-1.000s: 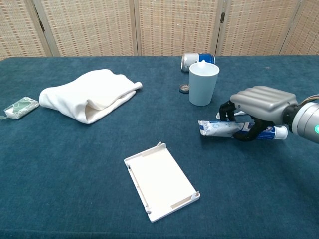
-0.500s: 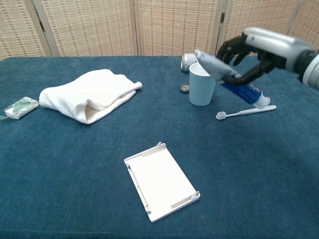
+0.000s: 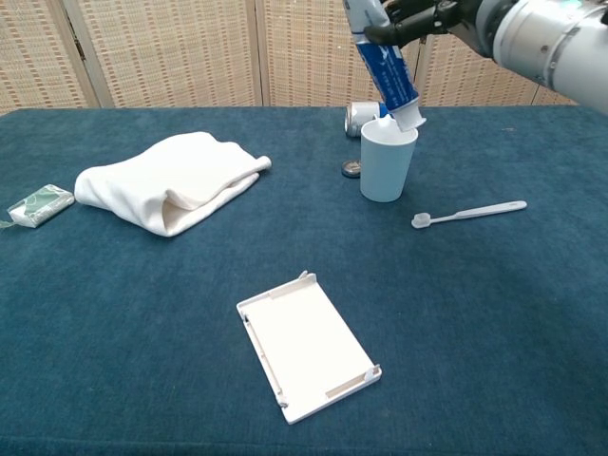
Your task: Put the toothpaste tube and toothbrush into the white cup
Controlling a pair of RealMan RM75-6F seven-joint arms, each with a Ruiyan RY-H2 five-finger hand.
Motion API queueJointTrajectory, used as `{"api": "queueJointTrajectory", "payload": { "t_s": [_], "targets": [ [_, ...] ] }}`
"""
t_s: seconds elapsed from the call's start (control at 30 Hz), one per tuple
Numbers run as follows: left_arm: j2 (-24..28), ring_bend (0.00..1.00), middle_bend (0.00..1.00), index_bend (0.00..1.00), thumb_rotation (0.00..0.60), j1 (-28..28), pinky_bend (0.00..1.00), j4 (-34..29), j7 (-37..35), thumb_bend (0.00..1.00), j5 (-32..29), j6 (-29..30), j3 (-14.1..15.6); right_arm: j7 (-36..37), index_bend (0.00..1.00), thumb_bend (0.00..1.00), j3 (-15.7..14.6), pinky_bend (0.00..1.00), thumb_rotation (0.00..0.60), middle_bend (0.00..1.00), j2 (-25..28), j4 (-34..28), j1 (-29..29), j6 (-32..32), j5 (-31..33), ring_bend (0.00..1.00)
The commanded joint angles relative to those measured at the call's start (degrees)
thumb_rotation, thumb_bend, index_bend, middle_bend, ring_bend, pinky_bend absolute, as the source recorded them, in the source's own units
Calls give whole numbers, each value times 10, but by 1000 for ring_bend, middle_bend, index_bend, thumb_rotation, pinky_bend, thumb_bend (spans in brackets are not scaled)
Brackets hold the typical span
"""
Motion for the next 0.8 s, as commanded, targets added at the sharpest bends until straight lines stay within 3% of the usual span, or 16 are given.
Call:
{"api": "queueJointTrajectory", "payload": {
  "t_s": [0.03,0.37,0.8],
  "targets": [
    [0,25,109,266,600,2,163,2,0,168,-3,0,0,5,591,287,21,302,600,531,-35,53,39,-24,36,292],
    [-1,26,110,266,600,9,163,6,-5,168,-10,0,3,18,591,258,32,282,600,526,-89,192,94,-53,54,292],
    [-1,27,110,265,600,6,163,4,-1,168,-14,-9,0,69,591,238,13,263,600,506,-146,321,125,-82,21,292]
  ]
}}
